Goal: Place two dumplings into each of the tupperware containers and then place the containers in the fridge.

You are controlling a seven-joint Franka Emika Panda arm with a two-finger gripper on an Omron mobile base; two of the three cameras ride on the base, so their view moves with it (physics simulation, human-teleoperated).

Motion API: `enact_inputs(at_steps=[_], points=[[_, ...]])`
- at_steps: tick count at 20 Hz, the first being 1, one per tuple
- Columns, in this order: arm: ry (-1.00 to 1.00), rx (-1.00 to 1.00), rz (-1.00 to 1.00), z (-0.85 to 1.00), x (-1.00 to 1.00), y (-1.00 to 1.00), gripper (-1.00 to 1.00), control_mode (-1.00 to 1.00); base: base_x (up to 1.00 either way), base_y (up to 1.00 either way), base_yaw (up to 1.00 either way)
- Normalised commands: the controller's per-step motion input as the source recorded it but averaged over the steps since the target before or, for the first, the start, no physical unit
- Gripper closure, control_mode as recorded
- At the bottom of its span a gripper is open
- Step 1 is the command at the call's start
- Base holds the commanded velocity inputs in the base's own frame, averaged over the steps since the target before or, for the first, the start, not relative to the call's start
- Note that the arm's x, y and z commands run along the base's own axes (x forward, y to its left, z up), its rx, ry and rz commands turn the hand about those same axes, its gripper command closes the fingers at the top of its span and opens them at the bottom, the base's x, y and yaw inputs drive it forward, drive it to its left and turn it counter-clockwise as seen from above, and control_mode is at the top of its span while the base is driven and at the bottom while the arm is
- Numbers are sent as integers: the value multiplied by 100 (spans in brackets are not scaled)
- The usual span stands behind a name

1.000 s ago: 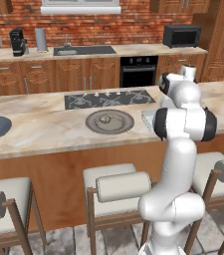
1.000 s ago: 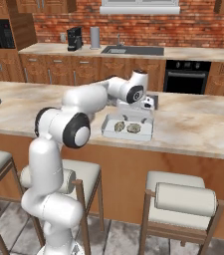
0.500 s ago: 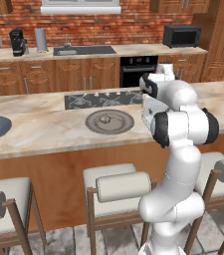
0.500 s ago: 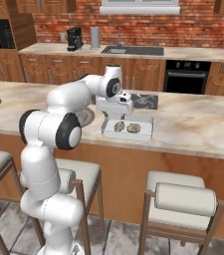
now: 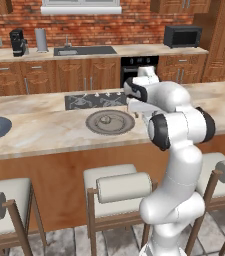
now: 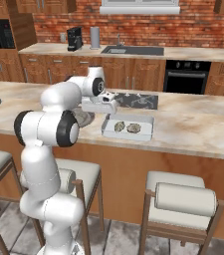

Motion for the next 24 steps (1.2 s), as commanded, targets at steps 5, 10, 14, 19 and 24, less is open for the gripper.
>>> enact_inputs(at_steps=[5, 10, 14, 19, 24], points=[[2, 2, 0, -17, 31, 0, -100, -100, 0, 0, 0], [1, 3, 0, -22, 12, 0, -100, -100, 0, 0, 0], [0, 6, 0, -26, 1, -2, -100, -100, 0, 0, 0], [0, 2, 0, -20, 1, -11, -100, -100, 0, 0, 0], [0, 0, 0, -3, 0, -2, -100, -100, 0, 0, 0]])
